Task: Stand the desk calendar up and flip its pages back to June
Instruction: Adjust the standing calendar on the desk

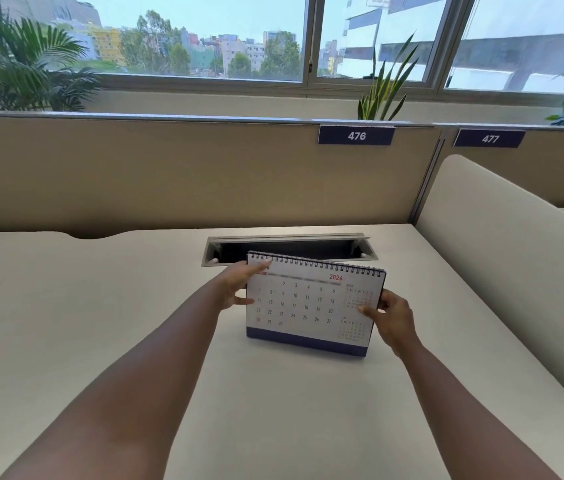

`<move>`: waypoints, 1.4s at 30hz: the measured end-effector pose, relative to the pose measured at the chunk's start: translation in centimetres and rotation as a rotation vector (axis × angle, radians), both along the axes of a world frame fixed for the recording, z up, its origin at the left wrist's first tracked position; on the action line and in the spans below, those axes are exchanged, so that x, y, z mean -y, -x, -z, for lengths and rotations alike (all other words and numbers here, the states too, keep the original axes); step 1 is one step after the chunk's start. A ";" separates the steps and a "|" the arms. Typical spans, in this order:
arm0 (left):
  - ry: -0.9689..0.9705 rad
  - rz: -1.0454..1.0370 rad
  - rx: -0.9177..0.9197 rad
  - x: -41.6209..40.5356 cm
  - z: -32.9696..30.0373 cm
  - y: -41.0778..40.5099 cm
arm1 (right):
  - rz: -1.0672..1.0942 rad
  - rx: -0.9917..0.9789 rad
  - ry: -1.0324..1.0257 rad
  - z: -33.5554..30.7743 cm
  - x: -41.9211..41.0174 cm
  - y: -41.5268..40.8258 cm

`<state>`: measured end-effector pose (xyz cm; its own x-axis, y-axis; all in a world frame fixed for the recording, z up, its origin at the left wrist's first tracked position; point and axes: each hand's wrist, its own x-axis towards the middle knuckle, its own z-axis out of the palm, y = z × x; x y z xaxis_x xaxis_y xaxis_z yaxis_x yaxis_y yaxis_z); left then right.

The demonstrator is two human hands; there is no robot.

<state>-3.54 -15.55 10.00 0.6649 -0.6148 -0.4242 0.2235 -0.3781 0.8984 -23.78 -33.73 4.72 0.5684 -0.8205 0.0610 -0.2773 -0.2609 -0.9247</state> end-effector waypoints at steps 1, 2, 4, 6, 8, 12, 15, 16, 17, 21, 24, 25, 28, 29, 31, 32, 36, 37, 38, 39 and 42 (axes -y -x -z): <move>0.004 0.011 0.004 0.8 0.0 0.0 | 0.014 -0.001 0.005 0.0 0.5 0.2; 0.010 0.023 0.005 1.6 0.0 0.0 | 0.028 -0.002 0.007 0.0 1.0 0.3; 0.017 0.040 0.005 3.2 0.1 -0.1 | 0.059 -0.002 0.011 -0.1 2.2 0.6; 0.030 0.039 0.008 4.4 0.1 -0.4 | 0.073 0.005 0.012 -0.2 3.1 0.8; 0.045 0.048 0.012 5.5 0.2 -0.7 | 0.080 0.011 0.001 -0.4 4.0 0.7; 0.070 0.082 0.046 7.0 1.0 -1.3 | 0.089 0.034 -0.034 -0.3 5.4 0.2; 0.080 0.096 0.073 7.3 2.1 -1.4 | 0.094 0.056 -0.036 0.4 5.8 0.3; 0.088 0.095 0.072 7.4 2.6 -1.5 | 0.087 0.076 -0.041 0.8 5.9 0.3; 0.099 0.089 0.070 7.5 2.9 -1.5 | 0.080 0.098 -0.046 1.0 5.9 0.3; 0.053 0.082 0.078 7.8 4.8 -1.1 | 0.060 0.130 -0.165 2.4 6.1 0.4; -0.055 0.115 0.053 7.4 6.8 -0.7 | 0.042 0.025 -0.198 4.2 5.7 0.9; -0.088 0.133 0.042 7.2 7.5 -0.6 | 0.027 -0.024 -0.187 4.7 5.5 1.0; -0.156 0.189 0.025 6.8 9.2 -0.5 | -0.012 -0.134 -0.150 5.6 5.4 0.8; -0.166 0.197 0.017 6.7 9.6 -0.5 | -0.022 -0.149 -0.145 5.8 5.5 0.8; -0.180 0.216 0.005 6.6 10.3 -0.7 | -0.045 -0.165 -0.144 5.9 5.7 0.8; -0.188 0.232 0.004 6.6 10.5 -0.8 | -0.059 -0.172 -0.144 6.0 5.9 0.8; -0.216 0.292 0.013 6.2 11.0 -1.2 | -0.080 -0.196 -0.151 6.2 6.2 0.9; -0.221 0.305 0.009 6.1 11.0 -1.2 | -0.078 -0.195 -0.152 6.3 6.2 0.9; -0.230 0.322 0.006 6.1 10.9 -1.3 | -0.076 -0.192 -0.153 6.4 6.2 0.9; -0.237 0.337 0.003 6.0 10.8 -1.3 | -0.075 -0.187 -0.155 6.5 6.2 0.8; -0.253 0.351 0.011 6.1 10.5 -1.2 | -0.072 -0.201 -0.158 6.6 6.2 0.8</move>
